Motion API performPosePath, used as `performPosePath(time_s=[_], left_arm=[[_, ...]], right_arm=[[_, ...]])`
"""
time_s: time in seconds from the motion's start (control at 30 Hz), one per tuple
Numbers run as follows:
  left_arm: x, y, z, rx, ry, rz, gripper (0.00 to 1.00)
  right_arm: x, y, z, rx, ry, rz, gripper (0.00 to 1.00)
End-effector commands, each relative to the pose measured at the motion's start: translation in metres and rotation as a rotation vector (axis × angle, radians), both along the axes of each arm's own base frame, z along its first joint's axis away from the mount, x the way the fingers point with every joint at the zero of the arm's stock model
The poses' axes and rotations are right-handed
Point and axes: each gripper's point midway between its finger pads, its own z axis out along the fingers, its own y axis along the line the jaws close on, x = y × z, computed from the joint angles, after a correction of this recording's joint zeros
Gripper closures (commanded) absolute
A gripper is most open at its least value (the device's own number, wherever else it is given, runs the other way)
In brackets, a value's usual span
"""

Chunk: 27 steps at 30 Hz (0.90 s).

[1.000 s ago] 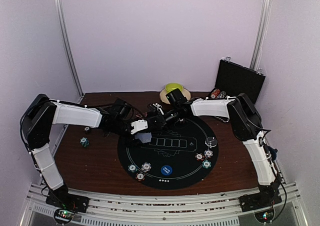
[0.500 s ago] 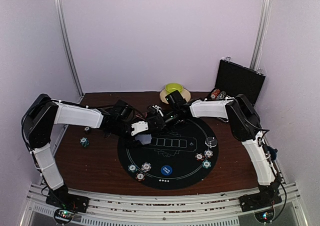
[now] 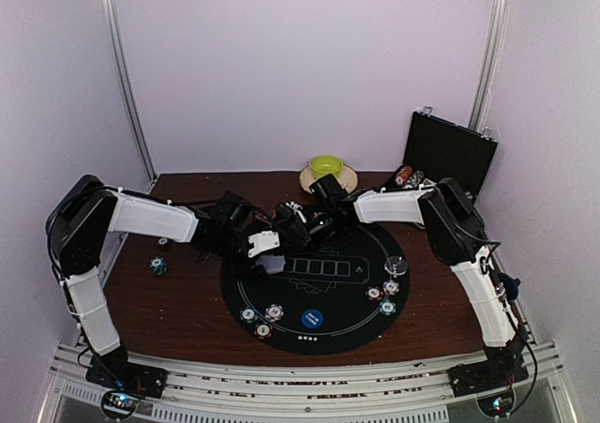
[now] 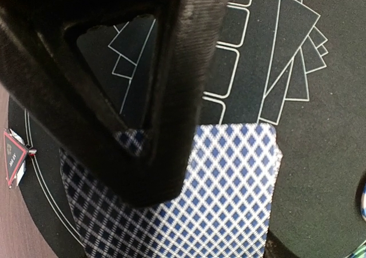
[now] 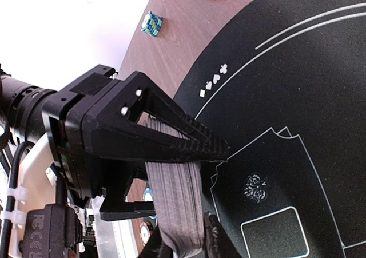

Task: Distribute texas hold em gaming equipment
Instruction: Pass from the right arm to the left, then pass from the left arm to the right

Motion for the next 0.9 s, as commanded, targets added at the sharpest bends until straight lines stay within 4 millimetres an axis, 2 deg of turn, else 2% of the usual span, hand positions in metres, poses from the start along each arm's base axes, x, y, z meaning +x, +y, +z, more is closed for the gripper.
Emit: performPosePath(time_s=[0.0, 0.5, 0.87], left_arm=[[0.019, -0.001, 0.004, -0.003, -0.065, 0.053, 0.41], [0.023, 0.002, -0.001, 0.005, -0.08, 0.082, 0.39], [0.022, 0.0, 0.0, -0.003, -0.072, 0.078, 0.39]], right_arm=[[-0.01, 0.003, -0.007, -0.012, 0.041, 0.017, 0.78], [-0.02, 0.006, -0.02, -0.02, 0.073, 0.029, 0.7], [-0.033, 0.014, -0.017, 0.022, 0.127, 0.051, 0.7]])
